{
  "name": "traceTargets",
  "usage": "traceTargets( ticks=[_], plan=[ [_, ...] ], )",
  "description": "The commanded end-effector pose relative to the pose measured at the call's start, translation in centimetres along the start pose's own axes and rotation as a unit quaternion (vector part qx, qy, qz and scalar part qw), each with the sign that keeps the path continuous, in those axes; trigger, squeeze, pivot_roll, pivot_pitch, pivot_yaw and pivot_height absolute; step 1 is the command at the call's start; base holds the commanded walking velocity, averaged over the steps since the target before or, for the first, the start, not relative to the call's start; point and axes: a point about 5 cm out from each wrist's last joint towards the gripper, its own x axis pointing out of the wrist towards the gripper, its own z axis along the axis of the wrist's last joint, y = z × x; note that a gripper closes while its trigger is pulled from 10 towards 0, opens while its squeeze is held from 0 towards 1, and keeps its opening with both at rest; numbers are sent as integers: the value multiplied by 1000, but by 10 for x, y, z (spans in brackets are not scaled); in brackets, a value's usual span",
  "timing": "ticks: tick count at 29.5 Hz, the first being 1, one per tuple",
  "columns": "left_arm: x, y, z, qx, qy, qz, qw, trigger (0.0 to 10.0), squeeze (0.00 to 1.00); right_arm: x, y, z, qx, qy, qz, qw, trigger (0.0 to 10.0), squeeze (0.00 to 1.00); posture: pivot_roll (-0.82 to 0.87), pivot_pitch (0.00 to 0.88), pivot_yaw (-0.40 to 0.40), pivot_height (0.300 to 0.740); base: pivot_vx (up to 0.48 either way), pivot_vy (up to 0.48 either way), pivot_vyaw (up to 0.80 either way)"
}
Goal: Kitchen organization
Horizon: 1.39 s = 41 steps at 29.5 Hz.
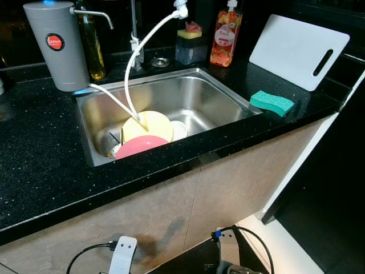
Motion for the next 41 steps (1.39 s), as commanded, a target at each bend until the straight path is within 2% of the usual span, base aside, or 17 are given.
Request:
traceTargets(
  ticks=[1,12,27,31,34,37,41],
  plan=[
    [0,-3,-8,-5,11,-1,1000,10000,0,0,-1,-10,19,14,-2,1000,10000,0,73,164,-52,740,0,0,0],
    [0,-3,-10,-2,12,5,1000,10000,0,0,1,-9,18,16,3,1000,10000,0,80,166,-51,740,0,0,0],
    [-2,12,-10,-7,14,18,1000,10000,0,1,4,-7,23,16,7,1000,10000,0,82,156,-43,740,0,0,0],
    [-3,15,-7,5,17,16,1000,10000,0,1,7,-3,17,12,5,1000,10000,0,81,175,-30,740,0,0,0],
    [-3,15,-5,13,15,16,1000,10000,0,1,8,0,21,8,3,1000,10000,0,88,205,-58,740,0,0,0],
    [-2,13,-5,13,13,19,1000,10000,0,1,8,1,28,6,1,1000,10000,0,99,229,-74,740,0,0,0],
    [-2,11,-11,5,13,20,1000,10000,0,1,10,1,36,5,3,999,10000,0,97,242,-55,740,0,0,0]
  ],
)
